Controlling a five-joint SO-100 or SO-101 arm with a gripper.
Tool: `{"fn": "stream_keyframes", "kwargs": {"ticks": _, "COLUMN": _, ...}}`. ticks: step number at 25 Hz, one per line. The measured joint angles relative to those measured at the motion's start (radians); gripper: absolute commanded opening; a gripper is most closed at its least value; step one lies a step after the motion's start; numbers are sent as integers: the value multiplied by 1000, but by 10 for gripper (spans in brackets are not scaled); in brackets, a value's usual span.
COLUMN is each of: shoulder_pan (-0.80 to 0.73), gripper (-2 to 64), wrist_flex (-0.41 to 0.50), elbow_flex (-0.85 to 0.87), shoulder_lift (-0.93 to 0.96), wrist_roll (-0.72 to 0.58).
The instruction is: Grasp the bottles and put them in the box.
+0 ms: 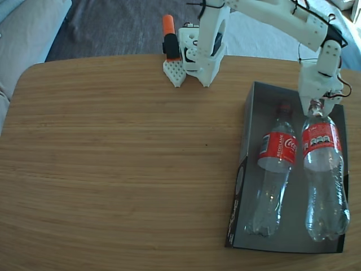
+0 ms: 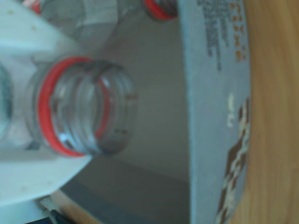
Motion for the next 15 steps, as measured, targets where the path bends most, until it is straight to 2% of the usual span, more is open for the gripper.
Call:
{"fn": "stream_keyframes", "kwargs": {"ticks": 12, "shoulder_pan": -2, "gripper": 7, "wrist_flex": -25, "elbow_flex": -71, "shoulder_lift": -86, "wrist_roll": 0}}
{"fn": "stream_keyframes", "kwargs": {"ticks": 13, "shoulder_pan": -2, "gripper": 29, "wrist_flex": -25, "elbow_flex": -71, "shoulder_lift": -86, "wrist_roll": 0}}
{"fn": "stream_keyframes", "kwargs": {"ticks": 15, "shoulder_pan": -2, "gripper": 154, "wrist_flex": -25, "elbow_flex": -71, "shoulder_lift": -86, "wrist_roll": 0}}
